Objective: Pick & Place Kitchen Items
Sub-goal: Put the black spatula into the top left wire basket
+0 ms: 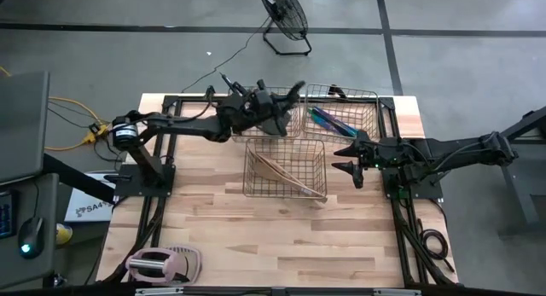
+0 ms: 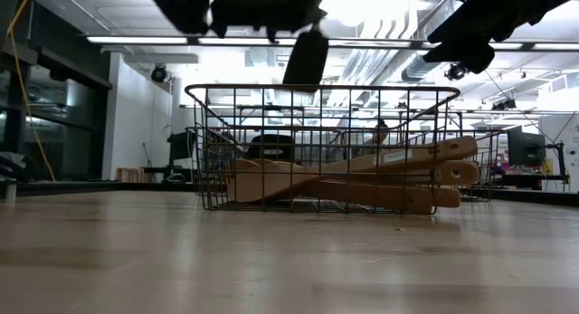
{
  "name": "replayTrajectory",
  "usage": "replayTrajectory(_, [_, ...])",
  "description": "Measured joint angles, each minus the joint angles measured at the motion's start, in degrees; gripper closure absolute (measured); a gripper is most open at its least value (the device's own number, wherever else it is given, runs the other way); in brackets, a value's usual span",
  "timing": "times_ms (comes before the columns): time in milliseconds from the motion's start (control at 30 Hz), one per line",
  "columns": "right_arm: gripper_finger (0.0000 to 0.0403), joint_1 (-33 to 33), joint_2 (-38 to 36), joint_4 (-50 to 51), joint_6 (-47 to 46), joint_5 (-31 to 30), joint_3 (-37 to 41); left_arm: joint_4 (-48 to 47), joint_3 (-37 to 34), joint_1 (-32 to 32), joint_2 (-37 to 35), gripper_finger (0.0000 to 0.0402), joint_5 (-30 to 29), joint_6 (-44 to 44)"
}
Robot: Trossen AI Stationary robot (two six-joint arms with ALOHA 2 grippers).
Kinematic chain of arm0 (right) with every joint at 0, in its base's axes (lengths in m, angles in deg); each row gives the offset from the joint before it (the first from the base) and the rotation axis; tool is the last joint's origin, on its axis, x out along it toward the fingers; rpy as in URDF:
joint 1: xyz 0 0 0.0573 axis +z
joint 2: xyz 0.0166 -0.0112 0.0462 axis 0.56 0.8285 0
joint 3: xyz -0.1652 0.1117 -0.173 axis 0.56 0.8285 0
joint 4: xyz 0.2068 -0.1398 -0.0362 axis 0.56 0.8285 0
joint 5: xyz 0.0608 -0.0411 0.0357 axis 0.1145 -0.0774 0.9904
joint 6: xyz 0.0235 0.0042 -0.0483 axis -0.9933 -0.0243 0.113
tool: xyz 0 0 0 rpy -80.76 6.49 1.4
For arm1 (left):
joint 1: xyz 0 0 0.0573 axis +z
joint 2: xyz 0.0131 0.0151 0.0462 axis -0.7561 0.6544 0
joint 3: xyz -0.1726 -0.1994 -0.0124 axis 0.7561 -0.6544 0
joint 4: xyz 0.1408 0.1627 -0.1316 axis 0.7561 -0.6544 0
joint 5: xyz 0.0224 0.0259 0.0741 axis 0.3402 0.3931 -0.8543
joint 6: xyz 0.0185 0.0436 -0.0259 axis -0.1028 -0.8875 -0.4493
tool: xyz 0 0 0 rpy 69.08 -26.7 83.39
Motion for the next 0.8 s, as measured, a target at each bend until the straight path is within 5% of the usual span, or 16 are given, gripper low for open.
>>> replayTrajectory(233, [0.0210,0.00,0.00,0.40,-0.27,-0.12,0.00,17.32,-8.25,2.38,3.42,0.0402,-9.67,9.76])
replayTrajectory(500, [0.0210,0.00,0.00,0.25,-0.29,-2.71,0.00,23.88,-10.13,2.40,6.95,0.0401,-23.39,19.24])
replayTrajectory(800, [0.0210,0.00,0.00,-0.67,-0.30,-2.81,0.00,20.12,-10.13,2.41,10.77,0.0401,-41.17,51.39])
